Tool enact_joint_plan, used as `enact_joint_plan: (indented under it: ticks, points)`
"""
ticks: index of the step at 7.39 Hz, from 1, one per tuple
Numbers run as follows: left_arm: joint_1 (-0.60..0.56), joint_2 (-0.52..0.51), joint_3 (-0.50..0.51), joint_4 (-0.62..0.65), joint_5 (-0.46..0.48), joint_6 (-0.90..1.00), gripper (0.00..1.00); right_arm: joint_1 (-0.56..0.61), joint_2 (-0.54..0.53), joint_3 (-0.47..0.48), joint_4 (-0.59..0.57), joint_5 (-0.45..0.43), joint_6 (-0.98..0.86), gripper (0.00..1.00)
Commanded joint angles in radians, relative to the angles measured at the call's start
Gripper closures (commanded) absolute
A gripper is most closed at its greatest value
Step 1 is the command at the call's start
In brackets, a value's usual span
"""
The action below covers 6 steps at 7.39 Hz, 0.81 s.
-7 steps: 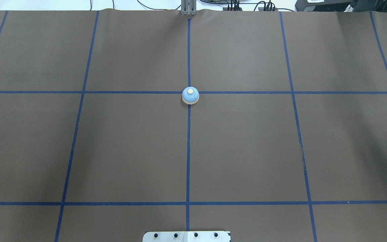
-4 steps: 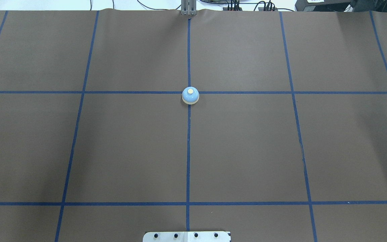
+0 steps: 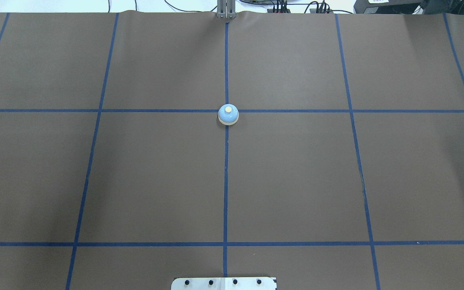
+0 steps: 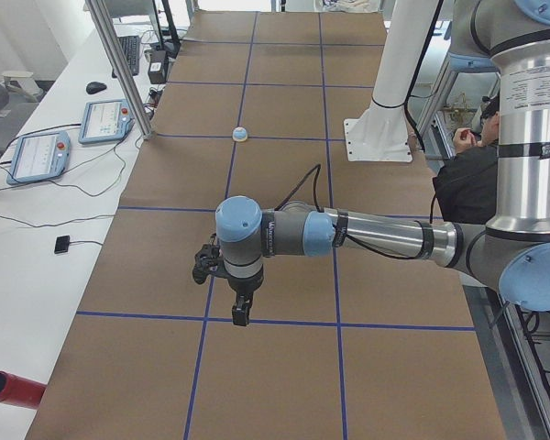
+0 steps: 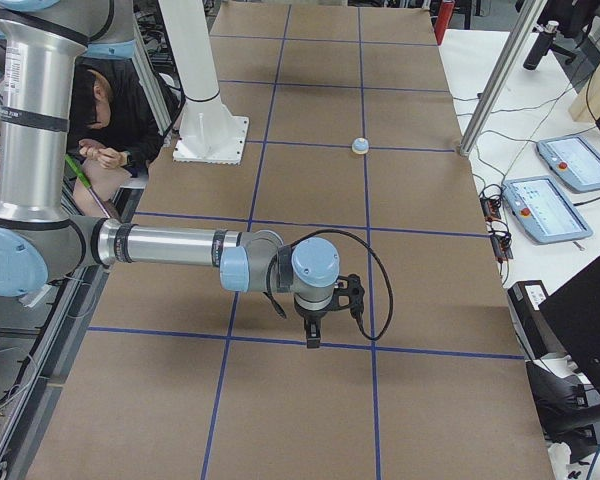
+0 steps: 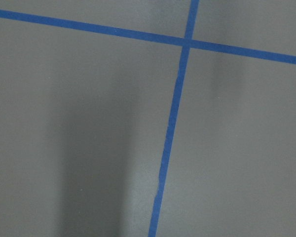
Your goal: Place and press bell with both arms
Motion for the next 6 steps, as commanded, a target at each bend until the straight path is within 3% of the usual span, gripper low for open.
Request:
enact_joint_plan:
  ticks: [1,6]
  points:
    - [0.001,0.000,0.004,-0.001,0.000,-0.004,0.00,0.014,0.016,0.063,-0.115,0.009,-0.003,0.00]
    - [0.001,0.018,0.004,-0.004,-0.003,-0.002,0.00,0.040,0.013,0.065,-0.118,0.015,-0.003,0.00]
